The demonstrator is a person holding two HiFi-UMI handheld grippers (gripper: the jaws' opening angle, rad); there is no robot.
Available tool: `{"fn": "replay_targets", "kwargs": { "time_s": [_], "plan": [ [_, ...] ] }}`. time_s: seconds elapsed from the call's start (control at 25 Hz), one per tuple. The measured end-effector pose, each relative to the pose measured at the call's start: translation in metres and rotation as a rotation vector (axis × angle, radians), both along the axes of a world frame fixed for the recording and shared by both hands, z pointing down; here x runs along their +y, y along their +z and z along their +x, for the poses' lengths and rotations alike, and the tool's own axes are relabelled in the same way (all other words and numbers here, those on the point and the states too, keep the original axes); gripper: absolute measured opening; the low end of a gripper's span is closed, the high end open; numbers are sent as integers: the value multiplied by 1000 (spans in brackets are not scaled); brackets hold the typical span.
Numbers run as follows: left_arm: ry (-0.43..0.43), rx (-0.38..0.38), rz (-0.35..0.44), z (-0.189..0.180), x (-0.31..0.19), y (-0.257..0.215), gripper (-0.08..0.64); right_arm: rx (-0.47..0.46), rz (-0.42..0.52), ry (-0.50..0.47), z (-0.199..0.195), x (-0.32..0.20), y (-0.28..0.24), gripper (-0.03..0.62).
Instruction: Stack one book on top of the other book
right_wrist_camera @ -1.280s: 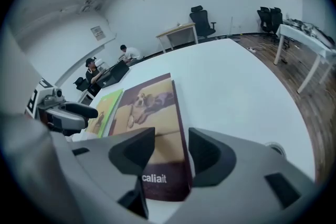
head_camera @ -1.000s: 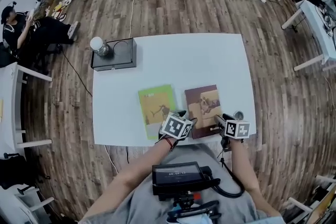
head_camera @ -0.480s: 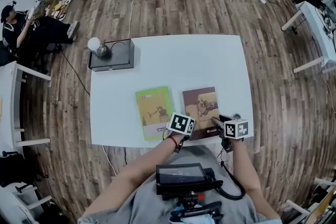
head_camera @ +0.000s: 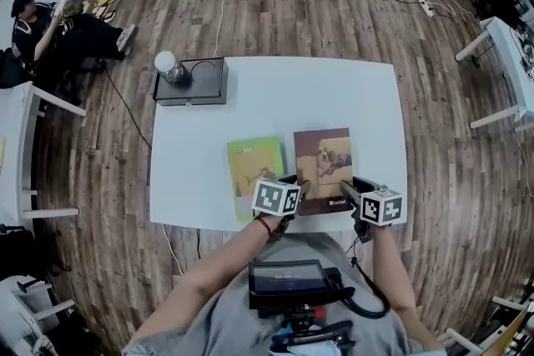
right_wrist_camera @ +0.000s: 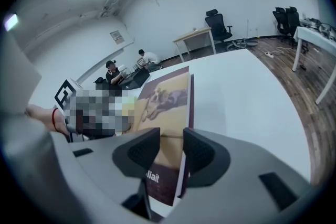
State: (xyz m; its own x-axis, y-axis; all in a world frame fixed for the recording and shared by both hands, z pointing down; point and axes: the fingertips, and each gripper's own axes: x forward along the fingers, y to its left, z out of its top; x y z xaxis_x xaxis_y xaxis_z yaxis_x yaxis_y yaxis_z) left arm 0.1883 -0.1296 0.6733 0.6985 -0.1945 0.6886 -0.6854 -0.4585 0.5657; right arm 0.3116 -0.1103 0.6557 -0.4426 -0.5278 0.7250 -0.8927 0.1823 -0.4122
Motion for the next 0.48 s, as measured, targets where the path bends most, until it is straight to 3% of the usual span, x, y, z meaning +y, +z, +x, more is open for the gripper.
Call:
{"fn": "replay_targets", "kwargs": {
  "time_s": [0.24, 0.48],
  "plan": [
    [-146, 49, 28, -70, -16, -41, 161, -45, 25, -101, -65, -30, -37, 149],
    [-222, 16, -15, -149, -13, -35, 160, -112, -26, -161, -145, -33, -25, 149]
  ]
}}
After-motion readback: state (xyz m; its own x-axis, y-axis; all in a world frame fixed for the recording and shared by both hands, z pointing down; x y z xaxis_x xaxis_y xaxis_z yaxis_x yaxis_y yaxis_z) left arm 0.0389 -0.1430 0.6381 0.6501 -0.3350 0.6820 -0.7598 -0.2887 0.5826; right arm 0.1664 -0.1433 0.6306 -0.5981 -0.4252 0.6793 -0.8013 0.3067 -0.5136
